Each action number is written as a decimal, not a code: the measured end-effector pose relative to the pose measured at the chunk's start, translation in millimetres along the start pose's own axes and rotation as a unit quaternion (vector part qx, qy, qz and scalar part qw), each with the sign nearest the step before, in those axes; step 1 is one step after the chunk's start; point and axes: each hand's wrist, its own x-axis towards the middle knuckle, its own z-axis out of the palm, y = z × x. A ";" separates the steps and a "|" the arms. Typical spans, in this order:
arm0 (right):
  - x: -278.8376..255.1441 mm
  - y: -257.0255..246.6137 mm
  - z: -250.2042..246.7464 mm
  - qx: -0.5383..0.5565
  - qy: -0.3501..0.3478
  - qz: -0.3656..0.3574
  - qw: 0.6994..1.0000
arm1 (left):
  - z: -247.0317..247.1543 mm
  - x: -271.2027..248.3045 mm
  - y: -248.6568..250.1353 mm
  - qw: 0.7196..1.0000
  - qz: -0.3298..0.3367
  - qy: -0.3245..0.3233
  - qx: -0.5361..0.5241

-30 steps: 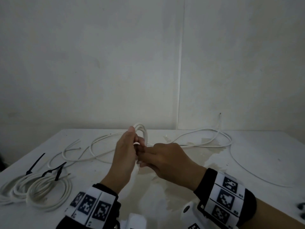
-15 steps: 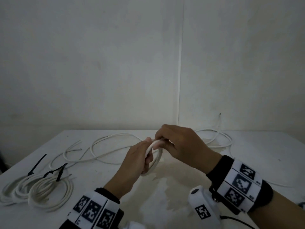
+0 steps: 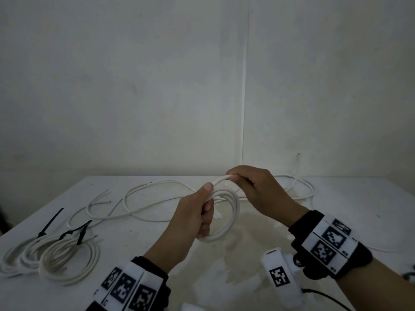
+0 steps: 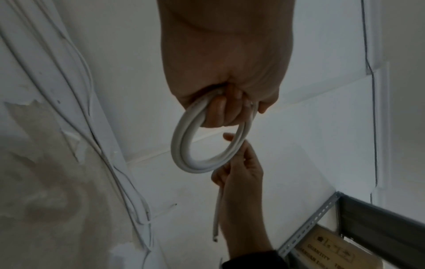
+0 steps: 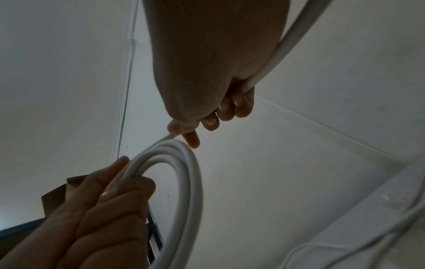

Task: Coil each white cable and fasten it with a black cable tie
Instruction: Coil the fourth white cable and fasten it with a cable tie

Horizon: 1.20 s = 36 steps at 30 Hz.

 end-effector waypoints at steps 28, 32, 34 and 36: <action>-8.7 -26.0 4.0 0.140 -0.091 0.137 0.976 | -28.2 17.4 -3.6 0.994 -0.017 -0.079 -0.080; -6.9 -27.1 4.3 0.137 -0.097 0.143 0.975 | -18.2 17.1 -2.5 0.993 -0.039 -0.044 -0.105; -6.9 -28.1 3.1 0.139 -0.102 0.141 0.975 | -13.2 15.9 -1.8 0.993 -0.042 -0.025 -0.103; -7.0 -29.6 1.6 0.140 -0.107 0.137 0.975 | -8.9 13.6 -1.5 0.996 -0.035 -0.003 -0.085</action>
